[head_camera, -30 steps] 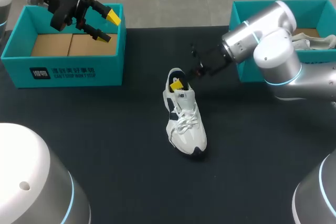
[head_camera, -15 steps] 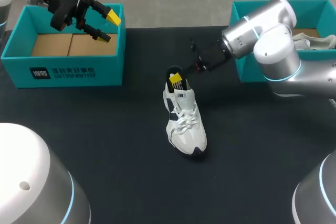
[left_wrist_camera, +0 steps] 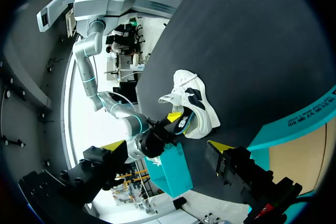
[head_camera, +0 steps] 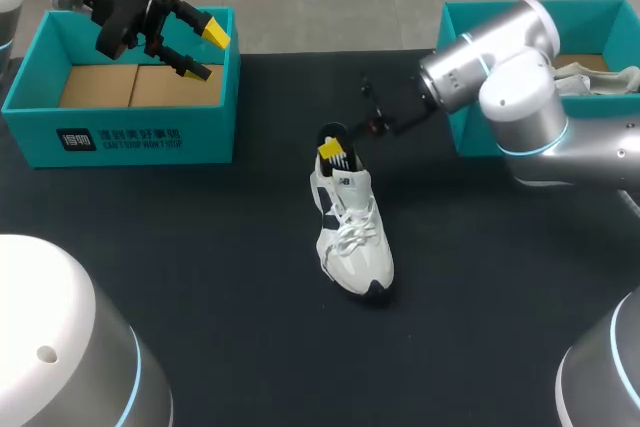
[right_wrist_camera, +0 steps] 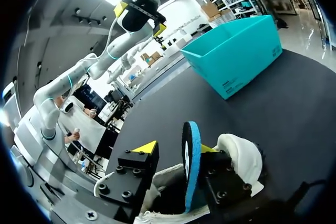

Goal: Take the shoe out of the shoebox, open the shoe tongue, remove and reinsert the insole, then place the shoe into the shoebox

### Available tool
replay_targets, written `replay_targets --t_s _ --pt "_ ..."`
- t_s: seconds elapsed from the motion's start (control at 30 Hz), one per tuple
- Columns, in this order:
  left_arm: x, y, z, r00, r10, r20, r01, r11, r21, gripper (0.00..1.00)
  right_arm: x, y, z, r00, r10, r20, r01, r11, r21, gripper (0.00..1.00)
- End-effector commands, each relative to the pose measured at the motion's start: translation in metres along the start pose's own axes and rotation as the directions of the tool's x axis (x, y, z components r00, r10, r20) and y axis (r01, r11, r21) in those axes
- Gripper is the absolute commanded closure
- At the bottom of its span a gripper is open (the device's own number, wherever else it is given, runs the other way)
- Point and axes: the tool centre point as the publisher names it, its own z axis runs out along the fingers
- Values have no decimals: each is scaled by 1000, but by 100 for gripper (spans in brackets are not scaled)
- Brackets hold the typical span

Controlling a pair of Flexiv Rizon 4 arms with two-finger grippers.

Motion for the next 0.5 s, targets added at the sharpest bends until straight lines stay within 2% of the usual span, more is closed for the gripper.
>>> replay_targets --t_s 0.03,0.27,0.5 --pt "0 0 -1 1000 1 -2 -1 1000 2 0 2 -6 -3 1000 12 10 -12 999 -31 58" --pt "0 0 -1 1000 1 -2 -1 1000 2 0 6 -10 -6 999 45 18 -44 997 -64 56" --pt "0 0 -1 1000 1 -2 -1 1000 2 0 7 -12 -7 997 69 25 -67 996 -60 55"
